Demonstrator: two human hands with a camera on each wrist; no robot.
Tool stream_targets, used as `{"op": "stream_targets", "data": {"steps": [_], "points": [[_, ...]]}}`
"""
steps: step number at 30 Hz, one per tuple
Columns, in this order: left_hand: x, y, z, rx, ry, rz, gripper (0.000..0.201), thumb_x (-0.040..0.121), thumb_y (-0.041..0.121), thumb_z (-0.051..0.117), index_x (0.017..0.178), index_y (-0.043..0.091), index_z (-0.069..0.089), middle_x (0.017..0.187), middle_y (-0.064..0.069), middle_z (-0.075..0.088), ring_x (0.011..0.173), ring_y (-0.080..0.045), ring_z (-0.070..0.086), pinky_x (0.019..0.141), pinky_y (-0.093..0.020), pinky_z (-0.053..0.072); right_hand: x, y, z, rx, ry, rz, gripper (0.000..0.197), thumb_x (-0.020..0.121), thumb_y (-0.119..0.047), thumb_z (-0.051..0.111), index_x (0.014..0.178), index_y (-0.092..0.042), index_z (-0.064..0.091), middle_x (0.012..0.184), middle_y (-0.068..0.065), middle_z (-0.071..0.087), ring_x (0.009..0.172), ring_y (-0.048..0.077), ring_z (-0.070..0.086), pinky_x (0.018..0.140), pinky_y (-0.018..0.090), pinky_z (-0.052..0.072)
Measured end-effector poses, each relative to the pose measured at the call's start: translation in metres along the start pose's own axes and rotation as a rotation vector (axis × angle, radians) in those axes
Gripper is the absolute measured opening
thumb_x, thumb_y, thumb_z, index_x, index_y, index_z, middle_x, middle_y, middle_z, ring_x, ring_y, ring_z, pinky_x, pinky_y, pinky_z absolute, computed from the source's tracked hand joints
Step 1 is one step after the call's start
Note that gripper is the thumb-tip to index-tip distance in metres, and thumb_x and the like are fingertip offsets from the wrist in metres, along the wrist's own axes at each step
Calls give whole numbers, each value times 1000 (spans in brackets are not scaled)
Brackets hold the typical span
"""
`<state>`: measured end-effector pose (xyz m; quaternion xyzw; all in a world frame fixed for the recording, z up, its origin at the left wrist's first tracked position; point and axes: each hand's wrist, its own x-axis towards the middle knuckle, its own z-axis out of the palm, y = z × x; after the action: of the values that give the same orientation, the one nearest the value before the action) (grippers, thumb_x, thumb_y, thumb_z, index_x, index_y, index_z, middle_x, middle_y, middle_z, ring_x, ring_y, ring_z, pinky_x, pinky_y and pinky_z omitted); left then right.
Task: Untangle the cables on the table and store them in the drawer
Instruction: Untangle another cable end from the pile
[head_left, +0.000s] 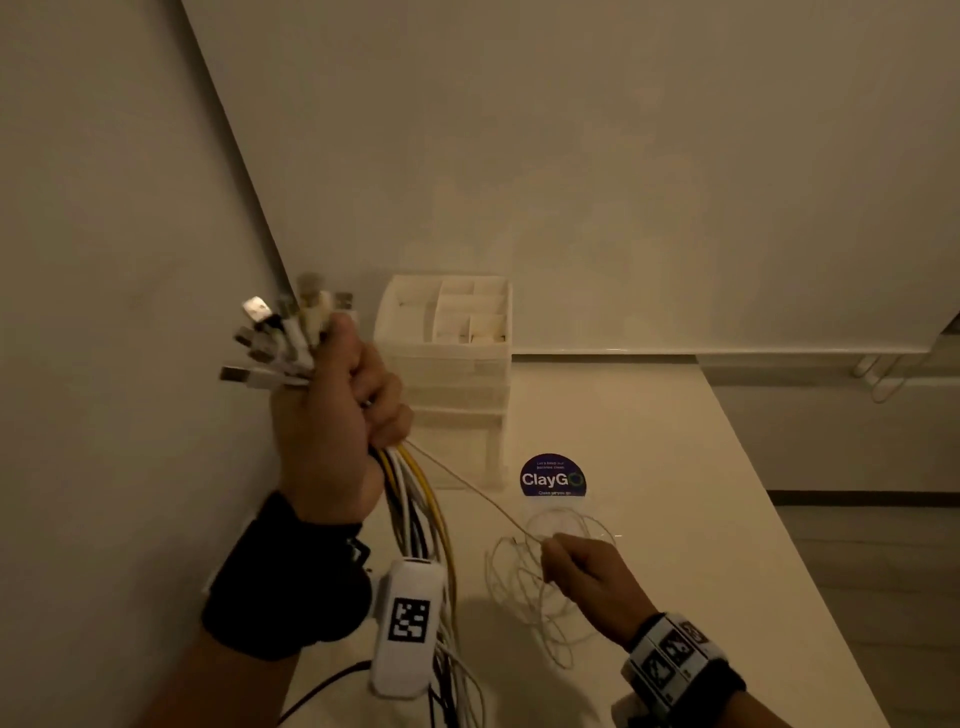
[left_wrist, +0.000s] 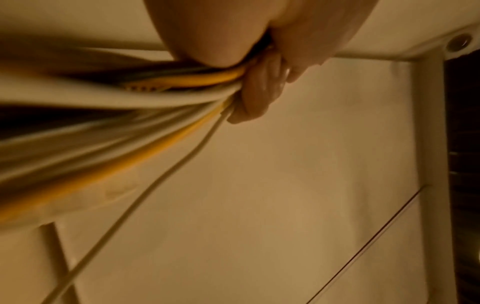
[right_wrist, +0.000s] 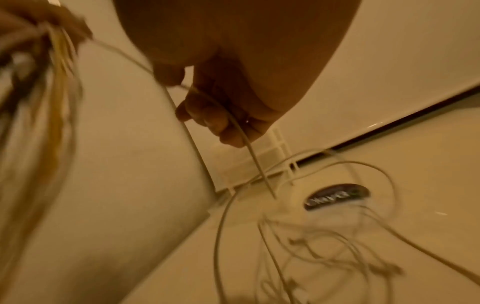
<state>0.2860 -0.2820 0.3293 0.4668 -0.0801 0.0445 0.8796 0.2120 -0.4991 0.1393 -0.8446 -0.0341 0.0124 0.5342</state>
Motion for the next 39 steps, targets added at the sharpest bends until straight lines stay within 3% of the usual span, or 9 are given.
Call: {"op": "stream_targets", "data": {"steps": [4, 7, 11, 16, 21, 25, 29, 34, 39], "points": [[-5, 6, -7, 183, -159, -34, 36, 82, 32, 68, 55, 23, 46, 46, 7, 29, 33, -7, 23, 38, -15, 20, -4, 11, -6, 71, 128, 43, 52, 80, -64, 47, 54, -18, 49, 51, -7, 44, 51, 4, 41, 57, 17, 35], [-23, -19, 3, 603, -310, -57, 32, 78, 15, 79, 56, 27, 58, 44, 12, 48, 34, -4, 40, 39, -17, 32, 6, -16, -19, 125, 145, 0, 49, 87, -41, 63, 51, -16, 42, 50, -8, 38, 52, 9, 37, 58, 23, 34], [-43, -59, 18, 768, -424, -115, 8, 78, 6, 77, 81, 13, 74, 50, 19, 61, 46, 8, 55, 50, -6, 38, 23, -60, -40, 275, 111, -78, 49, 90, -30, 58, 58, 6, 45, 54, 2, 33, 53, 13, 31, 56, 25, 29], [-41, -84, 24, 742, -364, -138, 20, 79, 14, 77, 100, 14, 76, 57, 16, 66, 49, 6, 56, 53, -11, 39, 24, -91, -59, 394, 99, -71, 58, 93, -38, 47, 74, 17, 52, 61, 13, 44, 57, 17, 35, 57, 27, 30], [-44, -82, 29, 611, -312, -132, 19, 85, -2, 66, 78, 15, 70, 40, 15, 52, 35, 3, 46, 42, -9, 35, 17, -97, -62, 324, 91, -60, 51, 93, -46, 40, 63, -7, 54, 56, 2, 41, 52, 12, 33, 53, 20, 32], [-32, -76, 22, 530, -218, -69, 18, 89, 3, 64, 74, 12, 68, 39, 11, 44, 31, -4, 29, 40, -16, 27, 13, -75, -55, 322, 48, -96, 50, 97, -42, 38, 71, -3, 58, 62, 11, 39, 56, 18, 33, 54, 23, 31], [-29, -68, 17, 503, -186, -20, 36, 88, 8, 66, 57, 25, 58, 40, 11, 38, 30, -5, 29, 38, -15, 26, 18, -65, -42, 280, 35, -173, 35, 95, -32, 45, 73, -7, 59, 57, -1, 42, 53, 12, 37, 55, 22, 35], [-8, -48, 0, 266, 33, 2, 28, 84, 13, 66, 72, -6, 50, 44, 4, 29, 34, -9, 18, 40, -15, 22, 19, -36, -25, 188, 41, -61, 36, 88, -42, 53, 62, -19, 55, 52, -8, 46, 50, 6, 41, 53, 23, 37], [-8, -36, -7, 270, 151, 88, 22, 93, 6, 58, 71, 2, 57, 43, 3, 27, 35, -9, 17, 40, -16, 22, 23, -19, -19, 183, 51, -38, 27, 94, -20, 58, 69, -13, 63, 52, -6, 51, 50, 8, 46, 54, 22, 42]]}}
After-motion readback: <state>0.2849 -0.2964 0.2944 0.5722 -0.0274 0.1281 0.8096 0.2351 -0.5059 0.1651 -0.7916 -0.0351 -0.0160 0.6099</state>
